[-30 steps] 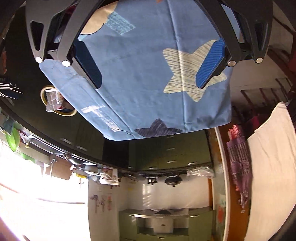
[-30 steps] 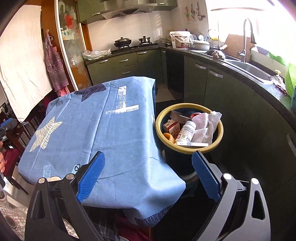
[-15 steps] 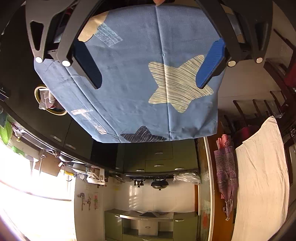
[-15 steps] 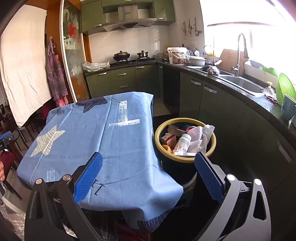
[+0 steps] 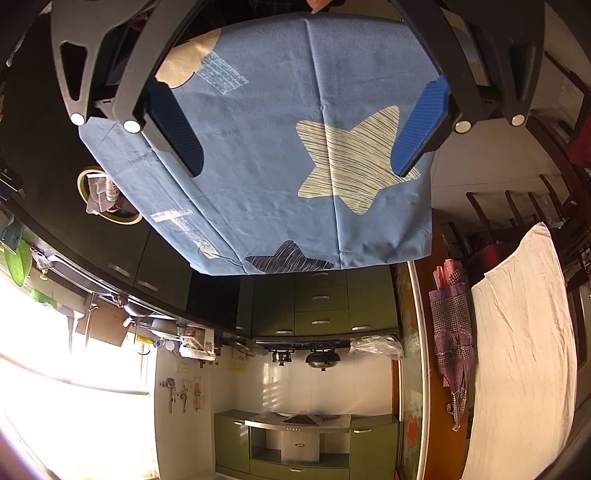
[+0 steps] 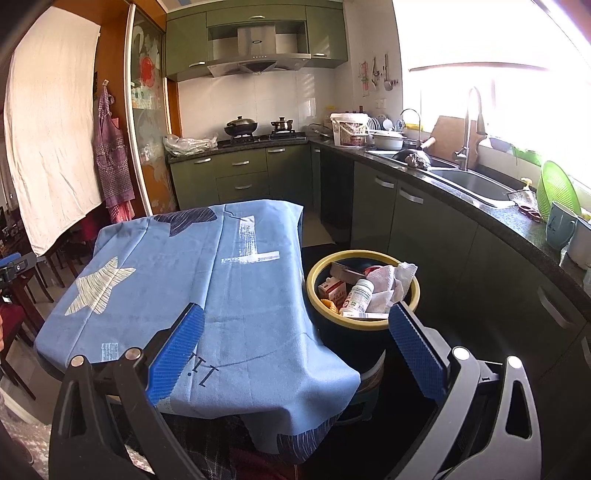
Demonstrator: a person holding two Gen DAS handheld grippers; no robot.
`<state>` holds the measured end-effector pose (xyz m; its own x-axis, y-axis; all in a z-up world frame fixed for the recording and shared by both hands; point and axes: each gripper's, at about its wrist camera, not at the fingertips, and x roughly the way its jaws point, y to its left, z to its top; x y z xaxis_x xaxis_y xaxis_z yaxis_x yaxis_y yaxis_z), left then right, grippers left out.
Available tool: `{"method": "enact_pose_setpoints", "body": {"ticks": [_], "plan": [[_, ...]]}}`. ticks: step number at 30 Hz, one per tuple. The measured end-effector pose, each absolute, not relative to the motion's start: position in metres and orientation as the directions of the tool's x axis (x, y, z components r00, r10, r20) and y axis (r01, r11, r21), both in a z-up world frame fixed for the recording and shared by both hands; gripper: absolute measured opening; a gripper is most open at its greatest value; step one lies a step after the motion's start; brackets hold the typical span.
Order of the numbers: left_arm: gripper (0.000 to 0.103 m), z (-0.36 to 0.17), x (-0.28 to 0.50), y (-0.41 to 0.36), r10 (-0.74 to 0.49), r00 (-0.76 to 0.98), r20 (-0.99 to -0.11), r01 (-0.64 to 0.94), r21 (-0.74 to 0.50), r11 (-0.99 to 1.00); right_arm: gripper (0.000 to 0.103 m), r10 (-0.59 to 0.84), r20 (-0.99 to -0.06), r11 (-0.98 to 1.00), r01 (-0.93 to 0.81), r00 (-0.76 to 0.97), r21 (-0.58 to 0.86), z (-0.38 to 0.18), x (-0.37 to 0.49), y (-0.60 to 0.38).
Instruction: Collect trash
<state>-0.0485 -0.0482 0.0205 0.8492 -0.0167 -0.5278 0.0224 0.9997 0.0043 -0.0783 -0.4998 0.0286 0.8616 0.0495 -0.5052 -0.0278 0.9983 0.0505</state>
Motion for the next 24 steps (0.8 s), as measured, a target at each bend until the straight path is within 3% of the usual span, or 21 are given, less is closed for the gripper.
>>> {"method": "enact_pose_setpoints", "body": {"ticks": [24], "plan": [[0.097, 0.0196, -0.0532, -0.0452, -0.036, 0.849, -0.527, 0.046, 0.007, 0.999, 0.098, 0.054, -0.506, 0.998, -0.027, 0.861, 0.061, 0.0268, -0.071, -0.4971]]}}
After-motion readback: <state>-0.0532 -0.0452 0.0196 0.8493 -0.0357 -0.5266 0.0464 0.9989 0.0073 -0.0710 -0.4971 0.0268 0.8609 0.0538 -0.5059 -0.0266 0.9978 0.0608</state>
